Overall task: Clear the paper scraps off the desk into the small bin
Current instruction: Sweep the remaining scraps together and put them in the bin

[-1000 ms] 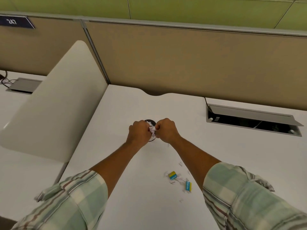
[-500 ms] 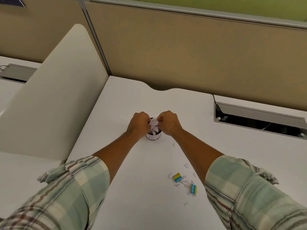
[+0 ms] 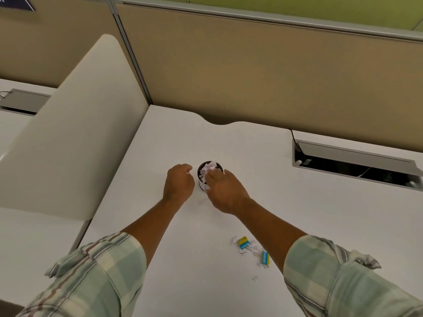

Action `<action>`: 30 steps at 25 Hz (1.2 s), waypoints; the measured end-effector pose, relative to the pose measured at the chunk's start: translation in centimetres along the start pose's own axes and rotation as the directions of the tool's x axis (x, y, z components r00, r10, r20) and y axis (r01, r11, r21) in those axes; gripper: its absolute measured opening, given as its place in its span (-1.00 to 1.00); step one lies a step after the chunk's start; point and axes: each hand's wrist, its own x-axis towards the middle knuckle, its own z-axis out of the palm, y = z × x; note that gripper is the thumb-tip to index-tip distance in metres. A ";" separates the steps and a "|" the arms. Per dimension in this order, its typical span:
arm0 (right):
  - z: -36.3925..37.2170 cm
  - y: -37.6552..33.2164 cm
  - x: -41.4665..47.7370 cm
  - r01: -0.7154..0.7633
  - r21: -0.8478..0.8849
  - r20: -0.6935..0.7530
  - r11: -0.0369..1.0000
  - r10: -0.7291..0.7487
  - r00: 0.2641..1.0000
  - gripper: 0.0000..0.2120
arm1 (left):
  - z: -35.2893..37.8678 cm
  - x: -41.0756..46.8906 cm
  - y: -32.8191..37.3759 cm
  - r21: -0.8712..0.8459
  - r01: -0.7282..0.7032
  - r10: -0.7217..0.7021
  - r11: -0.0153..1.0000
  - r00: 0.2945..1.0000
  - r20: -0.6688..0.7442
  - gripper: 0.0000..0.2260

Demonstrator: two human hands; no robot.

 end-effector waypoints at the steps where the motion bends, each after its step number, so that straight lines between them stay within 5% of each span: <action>1: 0.8 -0.1 -0.3 0.007 -0.058 0.074 0.998 -0.003 0.997 -0.40 | 0.5 -0.4 -0.8 0.022 0.018 -0.019 1.000 1.000 0.025 -0.66; 4: 2.3 0.1 -0.2 -0.031 -0.121 0.170 0.992 0.052 0.984 -0.28 | 2.0 -1.8 -3.0 0.143 0.041 -0.056 0.989 0.993 0.105 -0.62; 11: 1.8 0.2 2.9 -0.032 -0.153 0.247 0.988 0.070 0.967 -0.33 | 4.5 -4.0 -6.0 0.272 -0.131 0.053 0.953 0.960 0.274 -0.60; 20: 1.2 0.1 4.6 -0.056 -0.143 0.342 0.988 0.102 0.934 -0.27 | 6.1 -4.2 -5.1 0.131 -0.101 0.066 0.986 0.967 0.246 -0.67; 30: -3.4 1.9 2.4 -0.238 0.398 0.103 0.886 0.215 0.971 -0.59 | 6.6 -4.0 -3.3 0.215 -0.084 0.040 0.973 0.978 0.203 -0.83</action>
